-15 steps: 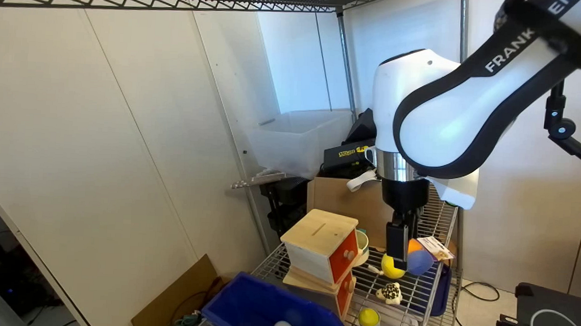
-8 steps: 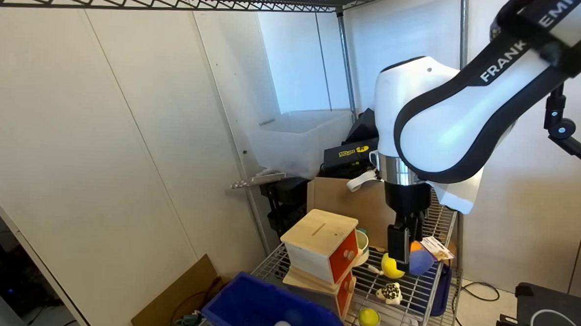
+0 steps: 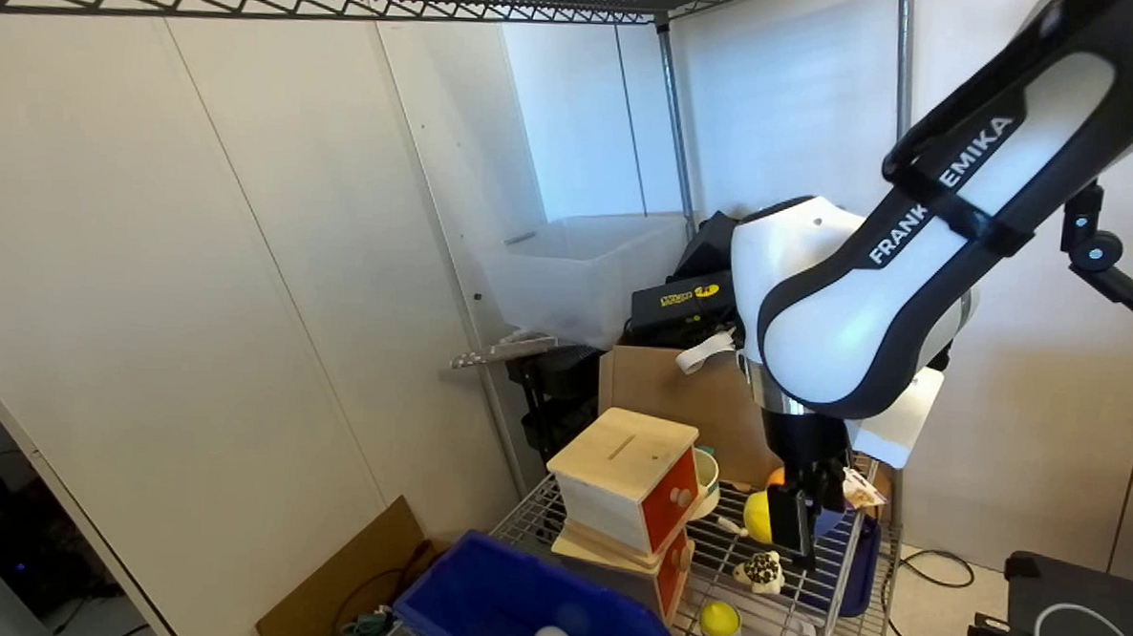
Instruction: Put the tortoise doll in the blue box
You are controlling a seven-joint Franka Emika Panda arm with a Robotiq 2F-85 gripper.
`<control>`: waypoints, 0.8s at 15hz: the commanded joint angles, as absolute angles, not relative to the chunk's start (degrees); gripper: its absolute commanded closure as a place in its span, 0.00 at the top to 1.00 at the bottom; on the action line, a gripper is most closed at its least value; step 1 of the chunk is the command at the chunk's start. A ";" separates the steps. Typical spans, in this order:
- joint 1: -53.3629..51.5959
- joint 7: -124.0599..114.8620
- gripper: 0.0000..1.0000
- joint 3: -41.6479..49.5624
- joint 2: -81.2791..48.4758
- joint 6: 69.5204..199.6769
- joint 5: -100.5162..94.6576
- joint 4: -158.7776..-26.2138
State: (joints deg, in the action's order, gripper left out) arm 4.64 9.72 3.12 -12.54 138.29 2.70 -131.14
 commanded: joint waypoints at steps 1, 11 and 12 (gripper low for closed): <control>4.74 7.93 1.00 3.38 -16.78 138.74 1.66 -127.72; 4.53 0.50 1.00 4.18 -20.50 142.27 -1.18 -124.29; 4.42 1.34 1.00 4.04 -20.50 142.82 -1.69 -124.64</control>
